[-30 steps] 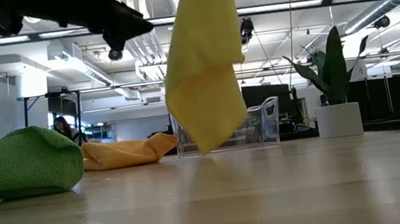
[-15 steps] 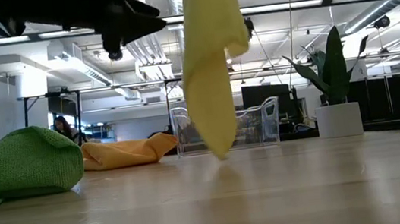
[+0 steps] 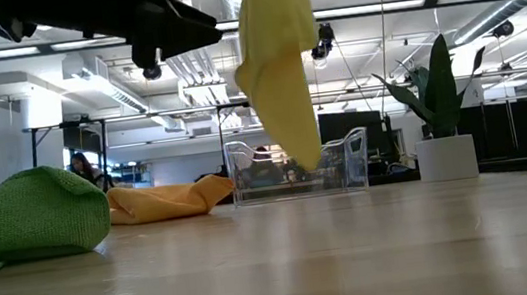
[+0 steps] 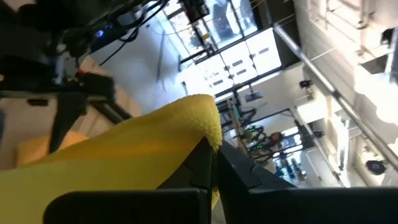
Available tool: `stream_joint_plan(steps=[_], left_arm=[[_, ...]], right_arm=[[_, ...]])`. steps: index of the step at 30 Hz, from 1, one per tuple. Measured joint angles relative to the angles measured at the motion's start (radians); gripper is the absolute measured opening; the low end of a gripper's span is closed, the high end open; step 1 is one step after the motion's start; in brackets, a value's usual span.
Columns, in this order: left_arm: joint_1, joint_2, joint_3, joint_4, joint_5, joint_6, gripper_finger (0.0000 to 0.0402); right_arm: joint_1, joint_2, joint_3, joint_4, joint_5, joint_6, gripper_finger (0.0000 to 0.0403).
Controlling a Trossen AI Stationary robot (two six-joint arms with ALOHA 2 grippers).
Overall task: Fold microfiber towels
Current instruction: Fold the yellow microfiber towel
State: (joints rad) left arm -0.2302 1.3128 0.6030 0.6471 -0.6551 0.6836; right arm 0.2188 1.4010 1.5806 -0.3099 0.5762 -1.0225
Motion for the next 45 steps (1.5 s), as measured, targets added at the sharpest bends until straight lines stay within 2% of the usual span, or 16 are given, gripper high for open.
stream_joint_plan(steps=[9, 13, 18, 22, 31, 40, 45], left_arm=[[0.002, 0.000, 0.002, -0.010, 0.061, -0.027, 0.0233], [0.008, 0.005, 0.002, -0.012, 0.123, -0.028, 0.0233], [0.014, 0.014, 0.007, -0.017, 0.138, -0.043, 0.0233], [0.015, 0.014, 0.008, -0.043, 0.195, -0.046, 0.0233], [0.033, 0.032, 0.033, -0.059, 0.206, -0.068, 0.0233], [0.067, 0.116, 0.089, -0.054, 0.201, -0.074, 0.0233], [0.073, 0.136, 0.098, -0.059, 0.176, -0.047, 0.0211]], right_arm=[[-0.009, -0.027, 0.000, 0.064, -0.001, -0.061, 0.0009], [-0.014, -0.034, 0.000, 0.090, -0.004, -0.075, 0.0009], [-0.015, -0.034, 0.000, 0.113, -0.008, -0.097, 0.0009], [-0.017, -0.034, 0.000, 0.115, -0.009, -0.108, 0.0009], [-0.022, -0.033, 0.000, 0.135, -0.011, -0.110, 0.0009], [-0.021, -0.033, 0.000, 0.138, -0.027, -0.112, 0.0009], [-0.021, -0.032, 0.000, 0.138, -0.027, -0.112, 0.0009]])
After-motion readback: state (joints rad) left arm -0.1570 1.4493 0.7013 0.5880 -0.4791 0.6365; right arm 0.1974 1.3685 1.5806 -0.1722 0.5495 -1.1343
